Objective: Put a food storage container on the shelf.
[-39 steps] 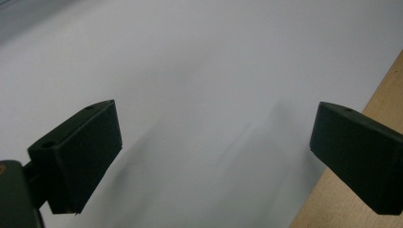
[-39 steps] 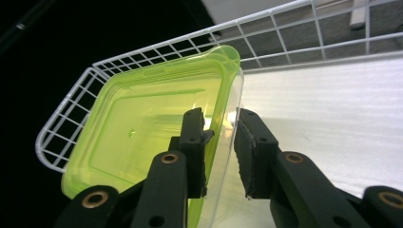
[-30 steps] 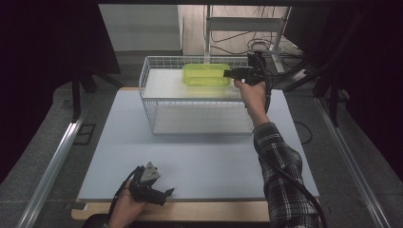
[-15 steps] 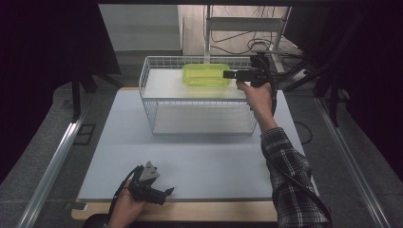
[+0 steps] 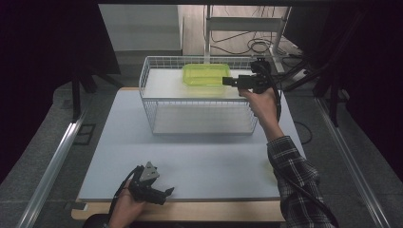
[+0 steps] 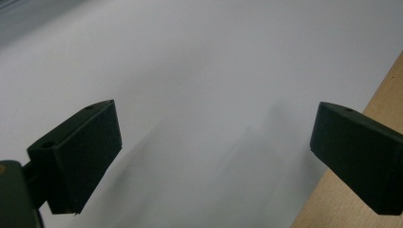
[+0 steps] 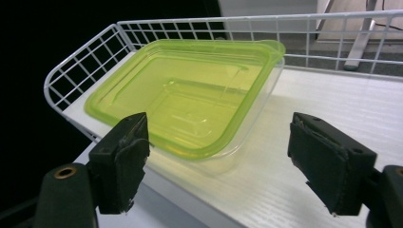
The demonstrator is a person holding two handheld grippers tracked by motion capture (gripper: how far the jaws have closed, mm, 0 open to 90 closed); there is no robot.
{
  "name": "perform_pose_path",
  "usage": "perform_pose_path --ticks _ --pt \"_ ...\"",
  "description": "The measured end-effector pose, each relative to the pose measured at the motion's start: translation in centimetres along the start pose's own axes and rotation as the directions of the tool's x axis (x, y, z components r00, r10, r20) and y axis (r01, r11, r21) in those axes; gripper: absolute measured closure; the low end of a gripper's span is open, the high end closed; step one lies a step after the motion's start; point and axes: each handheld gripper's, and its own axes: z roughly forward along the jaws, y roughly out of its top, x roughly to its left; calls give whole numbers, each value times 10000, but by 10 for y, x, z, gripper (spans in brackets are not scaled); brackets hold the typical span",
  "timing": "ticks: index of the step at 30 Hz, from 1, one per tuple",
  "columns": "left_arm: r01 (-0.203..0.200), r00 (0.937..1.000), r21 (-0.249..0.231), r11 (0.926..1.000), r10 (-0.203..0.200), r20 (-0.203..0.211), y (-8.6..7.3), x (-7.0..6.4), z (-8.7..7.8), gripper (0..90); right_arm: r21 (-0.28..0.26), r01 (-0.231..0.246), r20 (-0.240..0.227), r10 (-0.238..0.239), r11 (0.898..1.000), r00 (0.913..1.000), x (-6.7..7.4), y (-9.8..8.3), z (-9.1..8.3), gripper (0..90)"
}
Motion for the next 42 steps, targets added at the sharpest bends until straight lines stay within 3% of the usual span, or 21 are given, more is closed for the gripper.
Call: perform_pose_path --ticks 13,28,32,42 --pt "114 9999 -75 9999 -114 8 0 0 0 25 12 1014 -241 -1013 9948 9946 11 -19 -16 167" --pt "42 9999 -122 9999 -43 -100 0 0 0 16 351 1696 -242 -1688 9849 9854 20 -48 -24 89" --pt "27 10000 -103 9999 -28 -81 0 0 0 17 434 1788 -37 -1788 9829 9839 19 -57 -28 91" --pt "14 9999 -147 9999 -16 -125 0 0 0 14 808 2465 158 -2485 9658 9685 18 -82 -36 62"
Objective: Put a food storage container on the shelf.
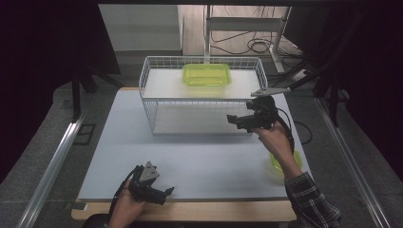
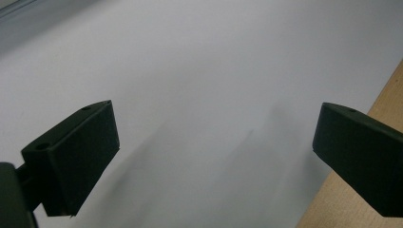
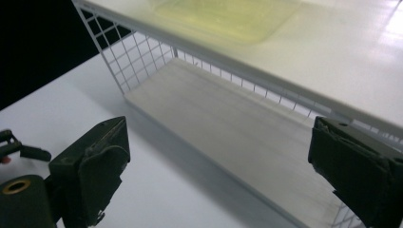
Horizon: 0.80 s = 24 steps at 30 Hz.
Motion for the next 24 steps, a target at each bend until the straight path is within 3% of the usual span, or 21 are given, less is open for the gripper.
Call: perform_pose_path --ticks 15,24 --pt "429 9990 -542 9976 -421 146 1 2 -4 17 147 58 -159 -56 9999 9999 7 -39 -12 57" --pt "459 9989 -641 9969 -453 106 1 2 -5 20 36 137 -169 -136 9999 9998 19 -62 -19 59"
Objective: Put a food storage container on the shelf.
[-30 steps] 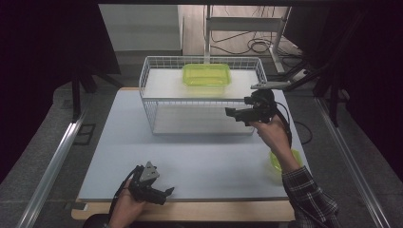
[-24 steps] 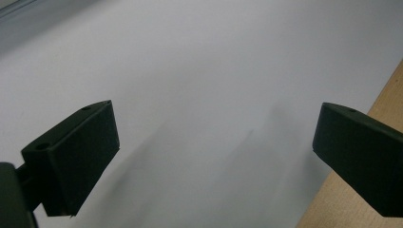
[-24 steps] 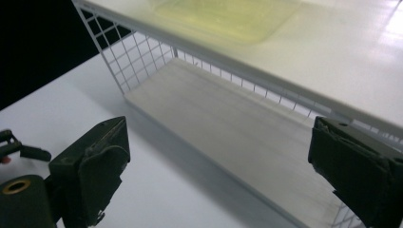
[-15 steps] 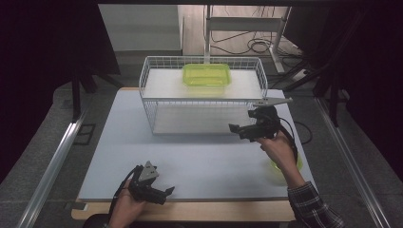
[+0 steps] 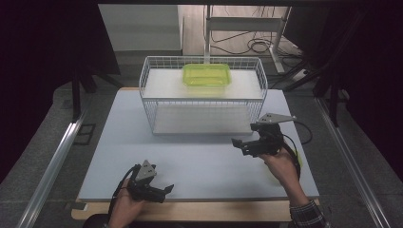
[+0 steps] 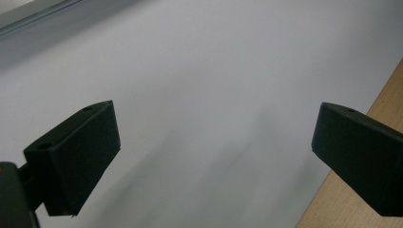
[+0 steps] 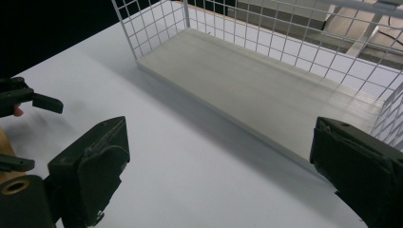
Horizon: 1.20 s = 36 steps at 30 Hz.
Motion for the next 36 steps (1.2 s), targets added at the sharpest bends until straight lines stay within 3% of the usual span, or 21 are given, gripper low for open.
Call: perform_pose_path --ticks 8,18,23,30,36 --pt "-55 10000 -12 10000 55 -27 0 1 -1 19 94 -75 -183 77 9999 9998 11 -18 -3 59" --pt "-169 9999 260 9995 170 -20 -1 -1 0 20 214 209 109 -211 9996 9997 19 -46 -1 24" --pt "-191 9998 306 9994 192 -36 -1 -2 0 19 314 95 84 -98 9995 9999 23 -59 3 19" --pt "-195 9998 347 9992 195 -6 -1 -2 0 19 787 43 -55 -38 9969 10000 32 -78 15 40" --pt "-276 9996 421 9987 276 -12 -1 -3 1 19 1565 -185 -7 189 9875 9998 32 -91 22 93"
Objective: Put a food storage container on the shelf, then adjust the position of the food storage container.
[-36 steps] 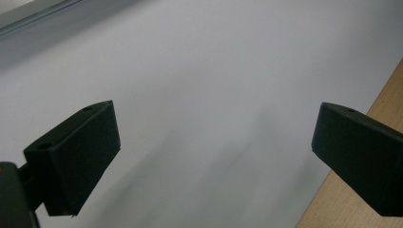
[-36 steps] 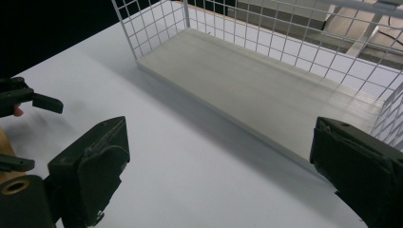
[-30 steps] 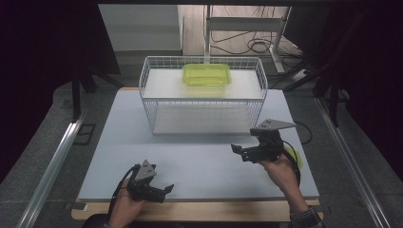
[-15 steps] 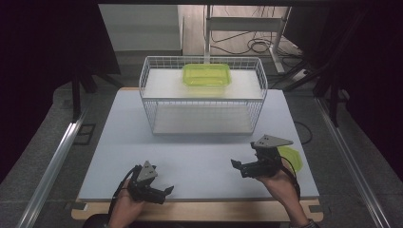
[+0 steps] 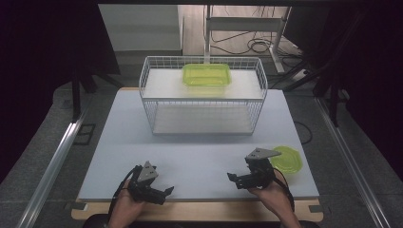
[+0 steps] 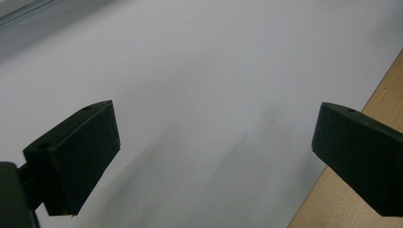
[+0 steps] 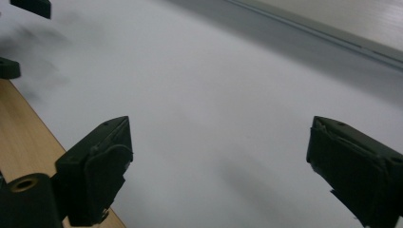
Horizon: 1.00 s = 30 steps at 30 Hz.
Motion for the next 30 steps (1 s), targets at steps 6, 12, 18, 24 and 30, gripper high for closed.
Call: perform_pose_path --ticks 6,12,18,24,30 --pt "-4 10000 30 10000 4 23 0 0 1 19 -155 -164 438 171 9997 9989 -10 1 -11 248" --pt "-38 10000 50 10000 38 9 0 0 1 19 -421 -573 902 609 9975 9941 -29 -2 -27 455" --pt "-11 10000 74 10000 10 14 0 0 1 19 -465 -989 1636 1052 9940 9809 -56 -9 -47 667" --pt "-56 10000 125 9999 56 5 0 0 2 20 -684 -1570 2261 1685 9852 9594 -81 -21 -65 859" --pt "-52 10000 166 9998 52 -20 -1 1 2 21 -1090 -2048 3093 2290 9727 9230 -102 -32 -86 890"
